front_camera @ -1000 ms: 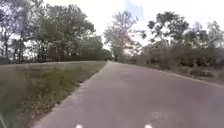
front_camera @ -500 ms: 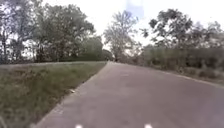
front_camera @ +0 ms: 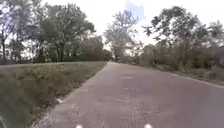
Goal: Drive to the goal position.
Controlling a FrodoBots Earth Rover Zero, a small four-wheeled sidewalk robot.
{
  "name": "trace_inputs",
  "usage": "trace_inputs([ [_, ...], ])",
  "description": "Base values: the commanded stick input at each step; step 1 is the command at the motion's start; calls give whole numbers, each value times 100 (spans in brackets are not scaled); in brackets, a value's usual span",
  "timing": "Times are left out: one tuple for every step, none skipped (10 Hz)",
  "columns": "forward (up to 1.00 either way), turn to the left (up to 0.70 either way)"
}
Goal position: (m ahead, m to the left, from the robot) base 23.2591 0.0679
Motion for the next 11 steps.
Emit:
trace_inputs([
  [100,0],
  [100,0],
  [100,0],
  [100,0],
  [100,0],
  [100,0],
  [100,0],
  [100,0],
  [100,0],
  [100,0],
  [100,0],
])
